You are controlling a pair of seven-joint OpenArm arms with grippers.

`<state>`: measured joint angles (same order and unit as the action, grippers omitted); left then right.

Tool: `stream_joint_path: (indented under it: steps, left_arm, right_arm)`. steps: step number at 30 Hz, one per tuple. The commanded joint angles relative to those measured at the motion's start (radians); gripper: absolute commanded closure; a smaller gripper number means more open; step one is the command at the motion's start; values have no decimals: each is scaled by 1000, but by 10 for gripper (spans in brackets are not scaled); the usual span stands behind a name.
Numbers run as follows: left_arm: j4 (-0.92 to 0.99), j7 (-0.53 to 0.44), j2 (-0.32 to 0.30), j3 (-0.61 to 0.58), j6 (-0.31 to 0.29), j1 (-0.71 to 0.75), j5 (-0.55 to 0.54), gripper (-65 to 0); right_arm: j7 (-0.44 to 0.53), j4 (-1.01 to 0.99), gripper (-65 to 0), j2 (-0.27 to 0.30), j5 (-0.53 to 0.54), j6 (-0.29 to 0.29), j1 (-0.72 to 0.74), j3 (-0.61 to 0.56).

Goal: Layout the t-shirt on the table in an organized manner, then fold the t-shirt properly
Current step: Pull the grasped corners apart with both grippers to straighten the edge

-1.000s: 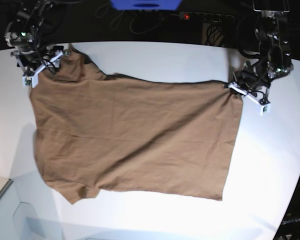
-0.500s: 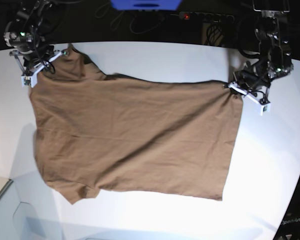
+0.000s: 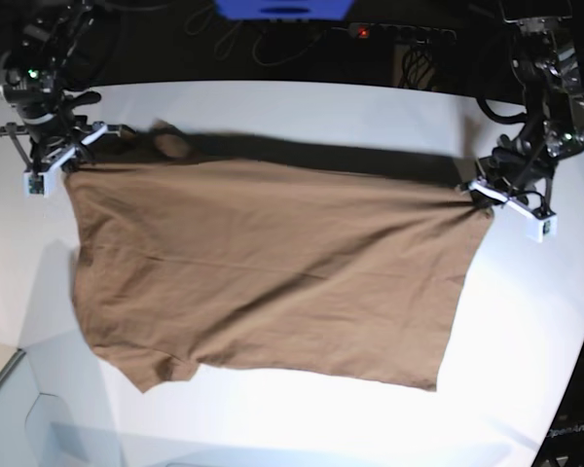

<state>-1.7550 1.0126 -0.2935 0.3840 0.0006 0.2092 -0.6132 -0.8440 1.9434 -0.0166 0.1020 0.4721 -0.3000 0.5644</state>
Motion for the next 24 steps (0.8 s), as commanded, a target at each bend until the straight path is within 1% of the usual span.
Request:
stream_joint_path:
  steps: [1,6,9,12,18,24]
  left_arm:
    - [-24,-18,-11,8,2,-18,-6,-1]
    - [-13,-16,-8,-1,2,-70,-6,-1]
    - [-13,-16,26,2,2,-123,2,-1]
    - [-1,-15,29,-3,2,-179,3,-1]
    - [162,-13,30,-3,2,-294,-3,-1]
    - [287,-16,30,-4,2,-370,-3,-1]
  right_arm:
    - [22,20,0,10,5,1,12,4]
    - [22,18,0,10,5,1,69,-1]
    - [22,15,0,10,5,1,111,-2]
    - [22,14,0,8,5,1,153,-4]
    - [22,-66,0,8,0,1,256,-4]
    - [22,-155,0,20,3,1,316,-4]
